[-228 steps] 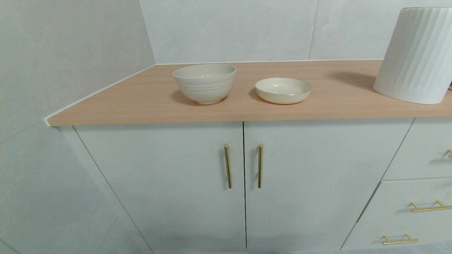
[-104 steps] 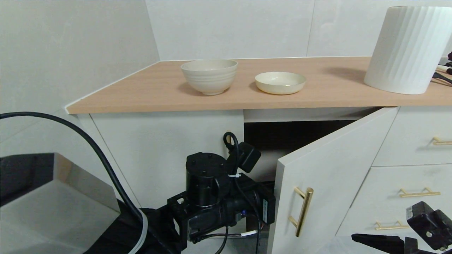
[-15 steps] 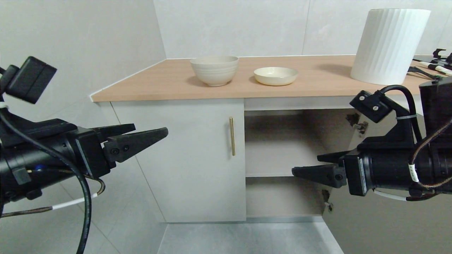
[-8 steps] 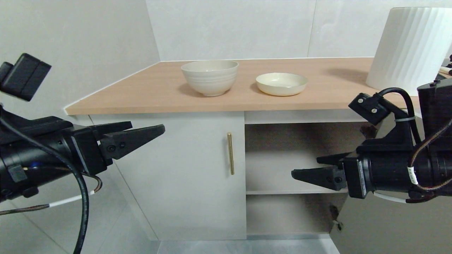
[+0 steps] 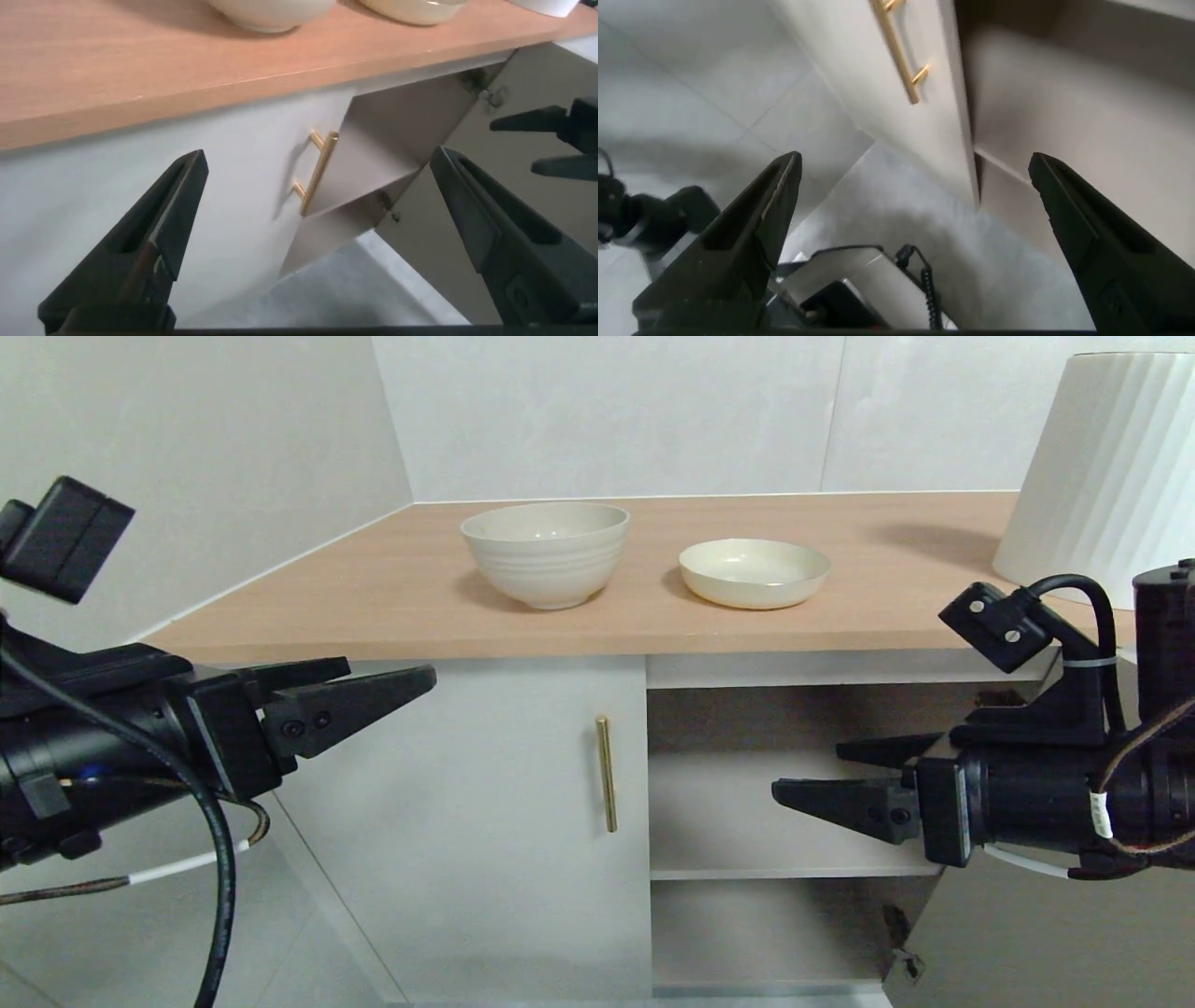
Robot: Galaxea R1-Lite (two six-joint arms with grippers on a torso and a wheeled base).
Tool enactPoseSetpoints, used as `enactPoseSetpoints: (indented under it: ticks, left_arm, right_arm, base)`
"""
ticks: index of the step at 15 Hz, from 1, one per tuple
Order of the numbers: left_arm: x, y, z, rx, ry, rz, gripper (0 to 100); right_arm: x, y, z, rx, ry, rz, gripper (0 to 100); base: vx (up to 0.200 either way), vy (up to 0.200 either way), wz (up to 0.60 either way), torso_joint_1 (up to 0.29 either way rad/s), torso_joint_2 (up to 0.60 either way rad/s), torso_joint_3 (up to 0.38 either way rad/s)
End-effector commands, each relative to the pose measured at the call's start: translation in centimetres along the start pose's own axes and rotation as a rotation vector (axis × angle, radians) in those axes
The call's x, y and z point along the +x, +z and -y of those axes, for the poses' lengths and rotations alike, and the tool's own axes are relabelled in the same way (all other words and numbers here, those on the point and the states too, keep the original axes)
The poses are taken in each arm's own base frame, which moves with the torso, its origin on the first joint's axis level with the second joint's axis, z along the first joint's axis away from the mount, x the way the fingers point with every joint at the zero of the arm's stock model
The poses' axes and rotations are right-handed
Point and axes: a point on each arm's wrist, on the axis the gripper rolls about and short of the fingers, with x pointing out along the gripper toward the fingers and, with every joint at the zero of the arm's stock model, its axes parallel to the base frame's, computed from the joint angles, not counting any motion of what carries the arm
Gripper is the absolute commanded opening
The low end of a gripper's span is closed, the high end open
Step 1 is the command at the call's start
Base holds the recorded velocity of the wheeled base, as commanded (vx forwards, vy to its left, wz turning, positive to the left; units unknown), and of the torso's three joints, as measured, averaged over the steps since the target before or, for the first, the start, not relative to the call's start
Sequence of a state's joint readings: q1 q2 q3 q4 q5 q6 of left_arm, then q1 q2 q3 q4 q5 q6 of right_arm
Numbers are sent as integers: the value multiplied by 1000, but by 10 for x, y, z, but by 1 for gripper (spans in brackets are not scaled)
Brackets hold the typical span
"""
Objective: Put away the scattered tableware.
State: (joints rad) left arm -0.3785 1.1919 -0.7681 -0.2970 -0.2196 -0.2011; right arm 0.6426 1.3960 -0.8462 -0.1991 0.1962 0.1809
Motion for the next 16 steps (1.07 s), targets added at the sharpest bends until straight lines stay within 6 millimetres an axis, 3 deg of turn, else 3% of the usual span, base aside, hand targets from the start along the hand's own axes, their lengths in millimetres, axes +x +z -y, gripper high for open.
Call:
enactPoseSetpoints:
  ticks: [1, 8, 16]
  left_arm:
    - [0, 0, 0, -1, 0, -1, 100]
    - [3, 0, 0, -36, -7, -7, 100]
    - [8, -3, -2, -42, -3, -23, 100]
  right_arm:
    - [-3, -1, 0, -7, 1, 13, 100]
    - [-5, -4, 0, -37, 7, 10, 100]
    - [6, -4, 6, -30, -12, 15, 100]
  base:
    - [0, 0, 0, 0, 0, 0]
    - [0, 0, 0, 50, -369, -316]
    - [0, 0, 0, 145, -471, -324]
